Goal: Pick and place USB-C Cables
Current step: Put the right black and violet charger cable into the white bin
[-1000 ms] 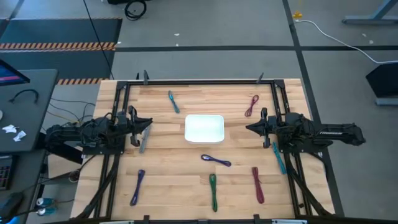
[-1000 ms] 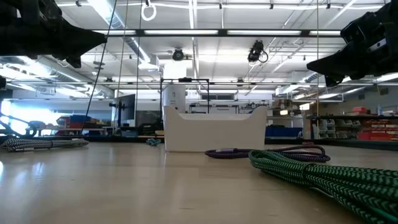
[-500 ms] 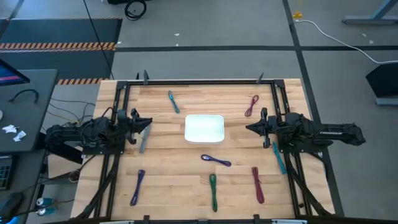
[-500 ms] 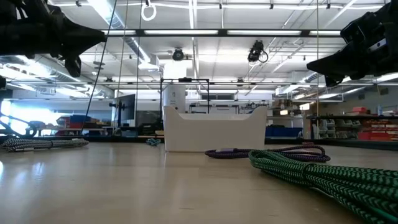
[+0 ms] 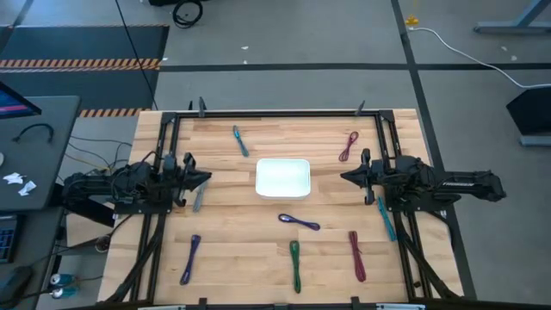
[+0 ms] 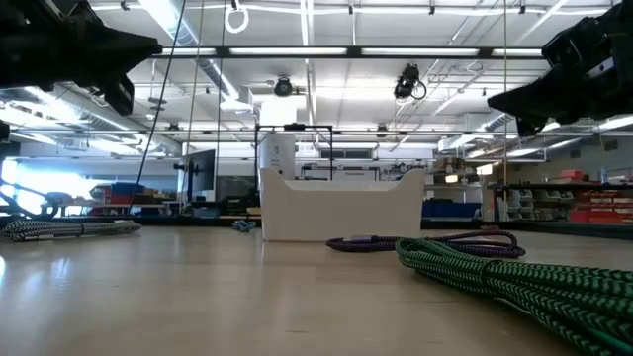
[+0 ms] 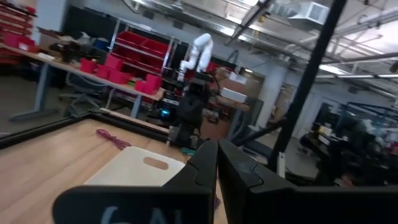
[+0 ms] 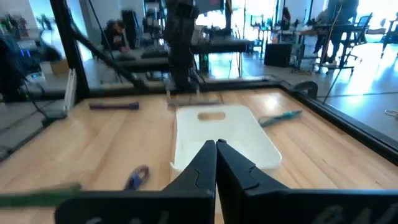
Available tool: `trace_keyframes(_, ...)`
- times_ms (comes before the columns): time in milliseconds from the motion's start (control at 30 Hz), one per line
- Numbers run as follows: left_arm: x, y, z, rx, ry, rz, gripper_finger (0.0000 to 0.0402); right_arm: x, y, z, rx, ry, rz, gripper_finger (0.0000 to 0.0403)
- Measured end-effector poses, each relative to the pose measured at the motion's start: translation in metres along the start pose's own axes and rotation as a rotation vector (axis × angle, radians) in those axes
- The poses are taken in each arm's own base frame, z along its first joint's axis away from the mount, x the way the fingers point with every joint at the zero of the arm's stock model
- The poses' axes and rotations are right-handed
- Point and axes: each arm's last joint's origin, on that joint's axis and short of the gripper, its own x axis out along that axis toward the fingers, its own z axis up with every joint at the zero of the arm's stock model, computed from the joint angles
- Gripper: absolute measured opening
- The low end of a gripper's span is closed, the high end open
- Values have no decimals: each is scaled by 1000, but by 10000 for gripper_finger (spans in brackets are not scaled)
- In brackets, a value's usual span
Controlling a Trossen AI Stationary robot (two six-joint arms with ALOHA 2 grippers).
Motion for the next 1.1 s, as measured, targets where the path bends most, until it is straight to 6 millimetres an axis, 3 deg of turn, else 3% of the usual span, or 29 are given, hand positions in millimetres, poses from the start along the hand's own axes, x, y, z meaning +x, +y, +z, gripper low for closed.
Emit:
trace_keyframes(100, 0, 0, 0, 0, 4, -11, 17, 0, 2, 9, 236, -88, 58, 8)
trace_keyframes(200, 0, 0, 0, 0, 4, -10, 20, -3, 2, 24, 339, -240, 64, 8)
trace_keyframes(367, 0, 0, 0, -1, 2, -9, 15, -13, 1, 48, 289, -529, -1, 8)
trace_keyframes(433, 0, 0, 0, -1, 2, -9, 13, -14, 3, 55, 274, -546, 39, 8)
trace_keyframes(600, 0, 0, 0, -1, 1, -6, 15, -9, 21, 76, 163, -402, 393, 5)
trace_keyframes(733, 0, 0, 0, -1, 0, -6, 19, 5, 32, 91, 154, -250, 447, 3)
trace_keyframes(867, 0, 0, 0, -1, 0, -6, 16, 21, 42, 102, 196, 77, 458, 2)
trace_keyframes(1000, 0, 0, 0, -1, 0, -6, 11, 37, 51, 91, 342, 519, 397, 4)
trace_keyframes(1100, 0, 0, 0, -1, 1, -6, 12, 54, 60, 73, 482, 695, 366, 14)
